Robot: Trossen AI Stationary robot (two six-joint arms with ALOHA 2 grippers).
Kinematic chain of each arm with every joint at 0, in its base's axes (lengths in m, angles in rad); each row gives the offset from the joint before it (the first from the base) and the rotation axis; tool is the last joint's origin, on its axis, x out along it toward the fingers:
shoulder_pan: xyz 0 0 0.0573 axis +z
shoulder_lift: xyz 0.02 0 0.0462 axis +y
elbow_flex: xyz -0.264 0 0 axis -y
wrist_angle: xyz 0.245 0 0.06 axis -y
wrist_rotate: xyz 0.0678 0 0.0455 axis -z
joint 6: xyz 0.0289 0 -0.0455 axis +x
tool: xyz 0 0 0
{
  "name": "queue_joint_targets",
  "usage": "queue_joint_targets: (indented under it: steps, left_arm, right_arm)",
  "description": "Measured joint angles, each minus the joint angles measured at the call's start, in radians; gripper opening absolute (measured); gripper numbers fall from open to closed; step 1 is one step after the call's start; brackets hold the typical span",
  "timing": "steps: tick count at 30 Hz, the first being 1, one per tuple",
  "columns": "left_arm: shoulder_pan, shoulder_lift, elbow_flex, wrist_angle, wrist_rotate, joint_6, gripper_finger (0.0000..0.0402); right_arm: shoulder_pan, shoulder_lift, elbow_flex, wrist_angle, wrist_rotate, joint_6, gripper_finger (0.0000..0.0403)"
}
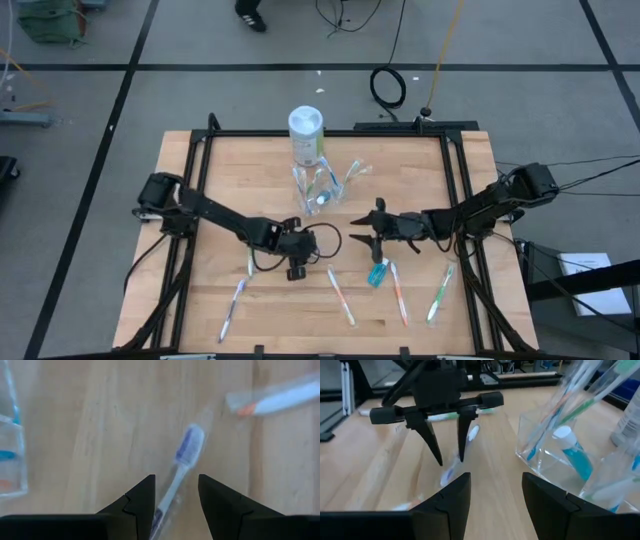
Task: Pick & Place toothbrushing station
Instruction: Put the purple toothbrush into the transparent organizer
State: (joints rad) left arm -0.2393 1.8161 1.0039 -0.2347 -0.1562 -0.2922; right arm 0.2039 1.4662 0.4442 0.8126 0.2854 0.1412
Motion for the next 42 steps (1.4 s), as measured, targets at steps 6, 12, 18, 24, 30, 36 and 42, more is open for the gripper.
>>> queue_joint_targets:
  steps: [6, 12, 18, 24, 30, 36, 42]
  left_arm:
    - [0.017, 0.043, 0.003, 0.008, 0.029, 0.085, 0.0139]
    - [0.018, 0.039, 0.003, 0.006, 0.042, 0.153, 0.0062]
    - [0.020, 0.008, -0.002, 0.051, 0.016, 0.160, 0.0014]
    - [0.018, -0.145, -0.002, 0.088, -0.144, 0.194, 0.0006]
    - [0.022, -0.332, -0.001, 0.229, -0.330, 0.305, 0.0005]
    - [0.038, -0.407, -0.036, 0.635, -0.380, 0.513, 0.0008]
    - [0.086, -0.319, -0.234, 1.165, -0.289, 0.586, 0.0006]
  right_arm:
    - [0.000, 0.000, 0.000, -0.033, 0.000, -0.005, 0.0169]
    - [0.000, 0.000, 0.000, -0.058, 0.001, -0.005, 0.0169]
    - [0.000, 0.000, 0.000, -0.058, 0.001, -0.005, 0.0169]
    - [0.000, 0.000, 0.000, -0.061, 0.001, -0.005, 0.0169]
    - [-0.001, 0.000, 0.000, -0.065, 0.001, -0.004, 0.0169]
    - [-0.001, 0.000, 0.001, -0.067, 0.001, -0.001, 0.0169]
    - [-0.001, 0.000, 0.001, -0.069, 0.001, 0.000, 0.0169]
